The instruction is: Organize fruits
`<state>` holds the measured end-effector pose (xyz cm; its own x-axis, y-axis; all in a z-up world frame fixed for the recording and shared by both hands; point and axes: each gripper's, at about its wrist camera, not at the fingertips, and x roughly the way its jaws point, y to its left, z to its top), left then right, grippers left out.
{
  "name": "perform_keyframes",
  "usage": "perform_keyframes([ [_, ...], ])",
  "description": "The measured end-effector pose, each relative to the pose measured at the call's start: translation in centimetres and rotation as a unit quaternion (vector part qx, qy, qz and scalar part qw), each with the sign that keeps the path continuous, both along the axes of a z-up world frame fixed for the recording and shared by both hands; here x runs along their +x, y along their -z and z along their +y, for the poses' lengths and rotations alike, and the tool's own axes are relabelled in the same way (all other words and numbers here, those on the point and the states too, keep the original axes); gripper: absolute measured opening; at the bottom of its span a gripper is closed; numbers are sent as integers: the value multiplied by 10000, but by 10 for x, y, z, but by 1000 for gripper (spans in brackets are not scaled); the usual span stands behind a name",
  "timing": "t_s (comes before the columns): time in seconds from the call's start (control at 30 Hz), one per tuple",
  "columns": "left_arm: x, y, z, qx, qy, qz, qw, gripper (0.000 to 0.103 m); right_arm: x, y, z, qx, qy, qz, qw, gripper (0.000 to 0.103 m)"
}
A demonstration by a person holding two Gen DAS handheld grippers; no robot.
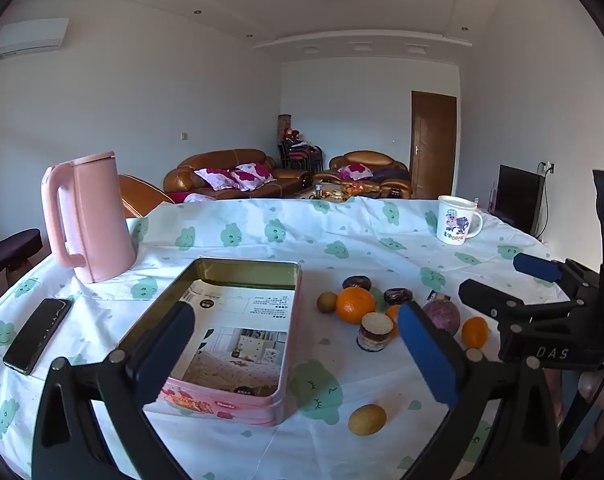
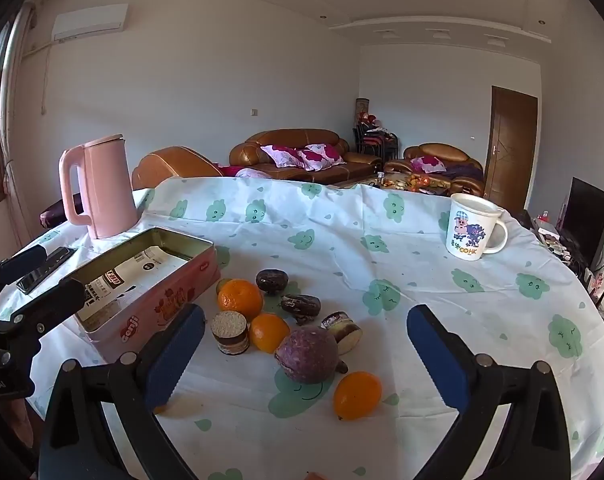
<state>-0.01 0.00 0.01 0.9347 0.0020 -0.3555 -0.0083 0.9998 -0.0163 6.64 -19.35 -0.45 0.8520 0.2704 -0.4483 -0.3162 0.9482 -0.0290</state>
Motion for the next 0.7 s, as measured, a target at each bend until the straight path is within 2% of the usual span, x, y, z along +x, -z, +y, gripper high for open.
perform_keyframes([
  [0.07,2,0,0,51,12,149,9999,103,-1,1,0,8,-20,-51,10000,102],
  [0.7,0,0,-1,-17,27,84,10000,103,3,6,-7,-34,54,-20,10000,102],
])
